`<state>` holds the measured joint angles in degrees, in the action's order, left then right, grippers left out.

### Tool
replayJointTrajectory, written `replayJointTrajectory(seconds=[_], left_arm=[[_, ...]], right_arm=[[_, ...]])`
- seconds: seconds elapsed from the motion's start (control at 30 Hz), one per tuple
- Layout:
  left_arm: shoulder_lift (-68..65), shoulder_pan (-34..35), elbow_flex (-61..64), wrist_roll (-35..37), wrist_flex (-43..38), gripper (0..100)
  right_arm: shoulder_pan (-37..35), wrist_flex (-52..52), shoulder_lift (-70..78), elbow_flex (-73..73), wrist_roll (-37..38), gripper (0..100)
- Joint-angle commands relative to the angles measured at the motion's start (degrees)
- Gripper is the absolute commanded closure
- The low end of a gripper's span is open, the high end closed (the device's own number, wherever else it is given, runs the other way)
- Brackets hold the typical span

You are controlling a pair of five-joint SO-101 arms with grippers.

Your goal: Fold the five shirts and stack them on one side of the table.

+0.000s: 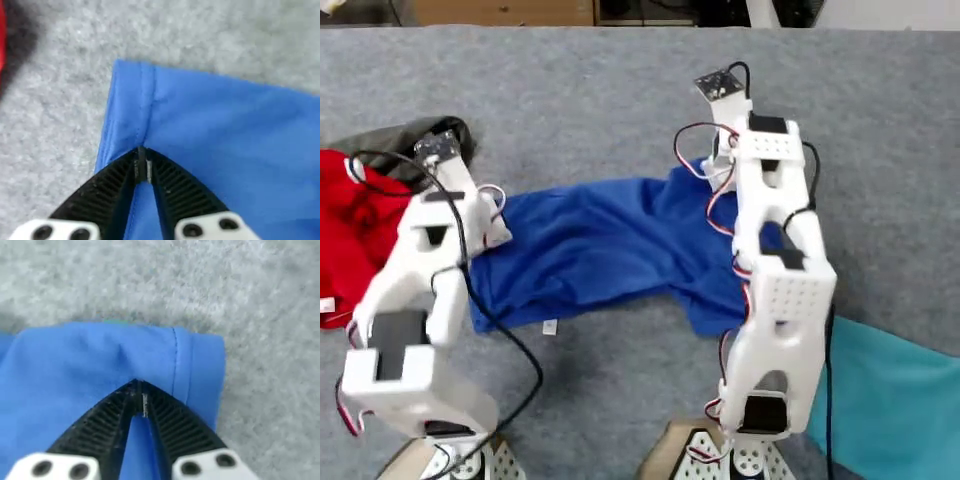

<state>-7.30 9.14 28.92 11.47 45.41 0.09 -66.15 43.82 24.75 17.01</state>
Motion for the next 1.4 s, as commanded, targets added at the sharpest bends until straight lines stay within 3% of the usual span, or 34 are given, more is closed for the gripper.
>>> replayJointTrajectory(seconds=[0.0,0.33,0.7,0.93,1.13,1.23,1.37], left_arm=[[-6.73,3.60,-11.69,-0.09,8.35,98],[-10.77,8.97,-19.78,-3.78,12.31,98],[4.18,1.32,-19.78,-4.22,18.11,98],[17.10,-3.08,-18.90,-8.09,26.64,98],[22.02,-2.99,-7.65,-13.27,27.52,98],[24.57,-3.16,2.81,-14.77,22.24,98],[26.77,-3.08,14.59,-15.65,13.10,98]], right_arm=[[1.71,-5.27,6.73,13.23,-0.62,99.4],[6.37,-19.43,22.99,42.15,-0.62,99.4],[5.32,-36.31,28.35,71.16,1.49,99.4],[4.62,-36.31,16.75,64.75,3.78,99.4],[4.88,-36.31,1.36,39.34,2.20,99.4],[4.53,-35.16,-6.11,23.08,1.67,99.4],[5.93,-24.35,-11.56,5.49,1.41,99.4]])
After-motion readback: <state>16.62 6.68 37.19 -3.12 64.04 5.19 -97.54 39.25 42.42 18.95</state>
